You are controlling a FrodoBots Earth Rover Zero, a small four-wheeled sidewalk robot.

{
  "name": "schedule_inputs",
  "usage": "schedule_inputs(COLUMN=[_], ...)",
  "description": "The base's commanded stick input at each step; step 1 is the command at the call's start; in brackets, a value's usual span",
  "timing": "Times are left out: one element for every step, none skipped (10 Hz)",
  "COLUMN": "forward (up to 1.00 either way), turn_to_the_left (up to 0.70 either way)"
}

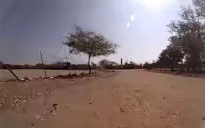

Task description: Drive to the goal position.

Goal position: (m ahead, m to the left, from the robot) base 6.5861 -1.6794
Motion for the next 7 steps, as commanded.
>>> schedule_inputs(forward=[1.00,1.00,1.00,1.00,1.00,1.00,1.00], turn_to_the_left=[0.00,0.00,0.00,0.00,0.00,0.00,0.00])
